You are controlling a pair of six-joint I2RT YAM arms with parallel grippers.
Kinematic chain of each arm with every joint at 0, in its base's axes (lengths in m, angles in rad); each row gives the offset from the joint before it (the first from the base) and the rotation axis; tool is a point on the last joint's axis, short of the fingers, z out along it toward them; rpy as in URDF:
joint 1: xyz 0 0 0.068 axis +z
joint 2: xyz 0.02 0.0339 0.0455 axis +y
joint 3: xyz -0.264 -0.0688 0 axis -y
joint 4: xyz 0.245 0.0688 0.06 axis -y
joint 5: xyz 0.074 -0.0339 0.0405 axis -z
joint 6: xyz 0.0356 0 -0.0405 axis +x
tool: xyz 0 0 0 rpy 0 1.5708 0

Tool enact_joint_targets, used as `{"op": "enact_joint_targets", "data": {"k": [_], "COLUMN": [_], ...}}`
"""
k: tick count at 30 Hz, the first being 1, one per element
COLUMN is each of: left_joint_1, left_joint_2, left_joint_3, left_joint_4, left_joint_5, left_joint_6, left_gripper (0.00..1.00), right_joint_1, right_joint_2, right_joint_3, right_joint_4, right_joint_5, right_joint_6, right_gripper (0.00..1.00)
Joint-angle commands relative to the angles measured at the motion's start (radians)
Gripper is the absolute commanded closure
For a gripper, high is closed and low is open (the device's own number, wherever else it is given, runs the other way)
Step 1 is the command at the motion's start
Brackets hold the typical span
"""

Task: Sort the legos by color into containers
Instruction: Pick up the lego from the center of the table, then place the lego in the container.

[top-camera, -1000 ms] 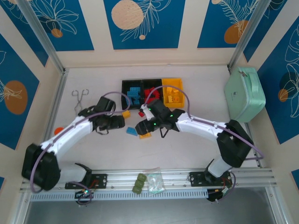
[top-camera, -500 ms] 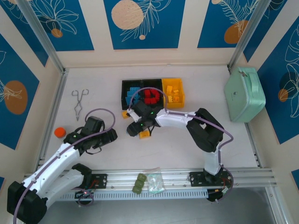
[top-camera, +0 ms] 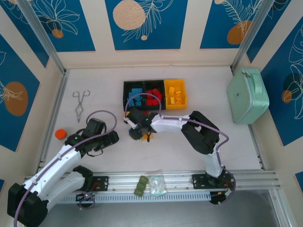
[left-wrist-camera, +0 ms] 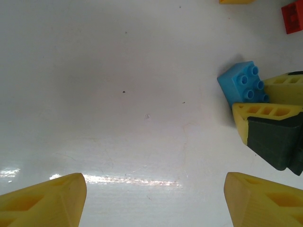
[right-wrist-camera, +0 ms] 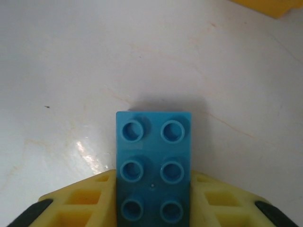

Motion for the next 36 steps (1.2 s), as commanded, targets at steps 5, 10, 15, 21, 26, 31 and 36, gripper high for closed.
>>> {"op": "enact_joint_targets", "data": {"k": [5,10,15,21,26,31,36], "left_joint_1": [0.007,0.007,0.007,0.007,0.007,0.007,0.007], "left_joint_2": [-0.01,0.003,0.026,0.036,0.046,0.046,0.048], "left_joint_3": [-0.004,0.0,0.004,0.0,-0.007,-0.014,-0.024], "left_joint_4": [0.023,0.074,0.11,0.14,0.147,0.151,0.156], "left_joint_5": [0.03,0.056,0.078,0.097,0.102,0.104,0.108], "left_joint_6": [-0.022,-0.03,-0.043,-0.058,-0.06,-0.061,-0.063], "left_gripper": [0.24,0.24,0.24,0.24,0.24,0.24,0.24], "right_joint_1": [-0.028,-0.1,-0.166,-0.225,-0.238,-0.242,-0.247], "right_joint_2": [-0.087,-0.1,-0.031,0.13,0.254,0.342,0.37], "right_joint_3": [0.065,0.175,0.332,0.576,0.753,0.854,0.904], "right_joint_4": [-0.051,-0.134,-0.221,-0.343,-0.424,-0.473,-0.499], "right_joint_5": [-0.014,-0.048,-0.061,-0.051,-0.04,-0.032,0.015], "right_joint_6": [0.013,0.057,0.098,0.153,0.166,0.163,0.176], "right_gripper": [0.72,0.72,0.71,0.71,0.7,0.66,0.5]}}
